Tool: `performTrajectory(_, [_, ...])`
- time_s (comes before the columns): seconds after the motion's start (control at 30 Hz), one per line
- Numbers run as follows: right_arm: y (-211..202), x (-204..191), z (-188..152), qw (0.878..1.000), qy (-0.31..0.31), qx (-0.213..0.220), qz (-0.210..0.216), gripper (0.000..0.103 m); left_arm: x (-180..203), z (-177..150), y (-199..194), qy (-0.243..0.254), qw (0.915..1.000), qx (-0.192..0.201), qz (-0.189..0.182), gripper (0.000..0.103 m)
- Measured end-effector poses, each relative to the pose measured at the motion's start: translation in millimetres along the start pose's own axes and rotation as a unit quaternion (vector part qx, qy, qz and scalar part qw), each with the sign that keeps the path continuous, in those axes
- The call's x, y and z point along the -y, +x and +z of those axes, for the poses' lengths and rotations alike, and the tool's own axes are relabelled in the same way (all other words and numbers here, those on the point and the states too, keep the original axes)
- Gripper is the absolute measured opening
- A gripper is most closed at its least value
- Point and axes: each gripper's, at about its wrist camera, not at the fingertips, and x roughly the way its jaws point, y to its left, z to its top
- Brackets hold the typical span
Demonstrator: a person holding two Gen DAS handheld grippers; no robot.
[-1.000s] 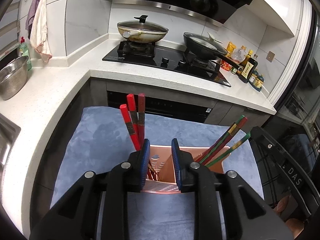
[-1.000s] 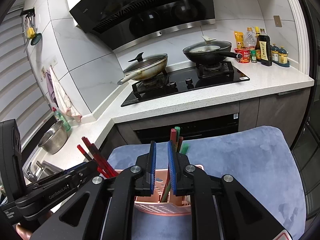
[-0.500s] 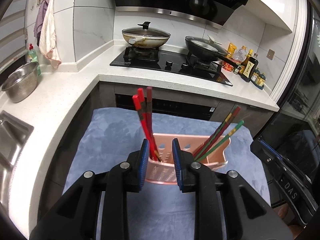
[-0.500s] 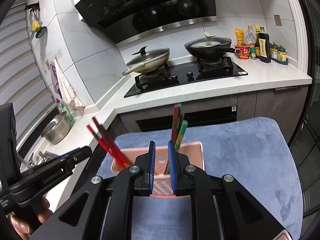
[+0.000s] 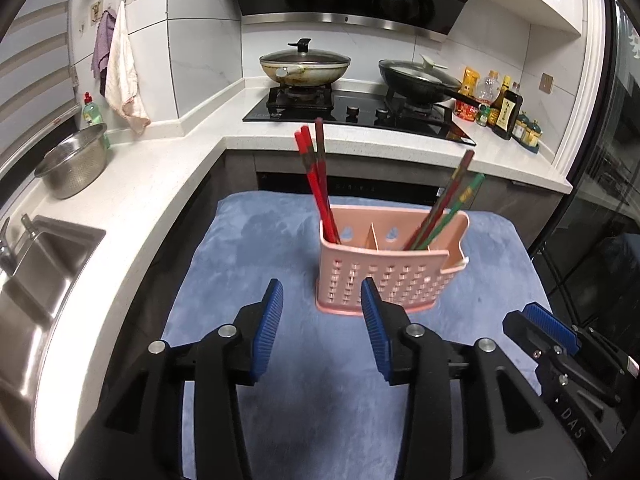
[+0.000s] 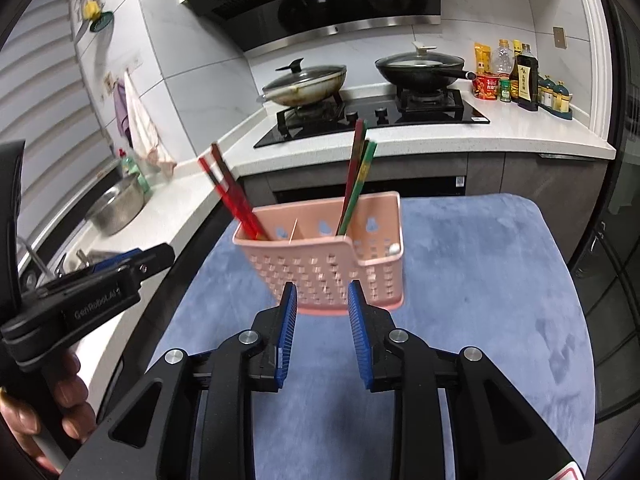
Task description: Organize utensils
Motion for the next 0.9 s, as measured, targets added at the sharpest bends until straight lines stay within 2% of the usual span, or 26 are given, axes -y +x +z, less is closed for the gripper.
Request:
performTrajectory(0.1, [-7.0, -2.6, -12.5, 1.000, -0.002, -0.003, -0.003, 0.027, 1.3, -9.2, -4.4, 0.003, 0.9999, -0.003, 0.009, 0.039])
performTrajectory(0.17, [-11.3, -5.0, -19.6, 1.000, -0.005, -0.007, -0.004, 0.027, 1.9, -16.4, -8.4, 0.004, 0.9999, -0.004, 0.013, 0.043])
performTrajectory(0.2, [-12.6, -5.6, -21.4, 1.000, -0.006, -0.009, -0.005, 0.027, 2.3, -20.3, -10.8, 0.004, 0.9999, -0.004, 0.016, 0.048])
performTrajectory(0.33, [-21.1, -9.6, -28.7, 1.000, -0.014, -0.011, -0.015, 0.035, 4.0, -30.1, -17.4, 0.011, 0.9996, -0.002, 0.025, 0.051])
performTrajectory(0.47, [-28.4, -10.9, -33.6, 1.000, -0.017, -0.013, -0.023, 0.036, 5.4, -40.0, -21.3, 0.014, 0.9995, -0.008, 0.028, 0.054])
performTrajectory(0.63, [-34.3, -11.4, -40.8, 0.999, -0.022, -0.018, -0.030, 0.042, 2.9, -49.0, -24.7, 0.016, 0.9992, -0.009, 0.037, 0.065])
performTrajectory(0.73, [-35.1, -14.2, -44.3, 0.999, -0.032, -0.021, -0.036, 0.042, 2.9, -52.6, -25.3, 0.016, 0.9990, -0.013, 0.039, 0.066])
performTrajectory(0.9, [-38.5, -14.6, -48.2, 0.999, -0.030, -0.021, -0.034, 0.055, 2.7, -57.4, -25.9, 0.014, 0.9988, -0.018, 0.043, 0.071])
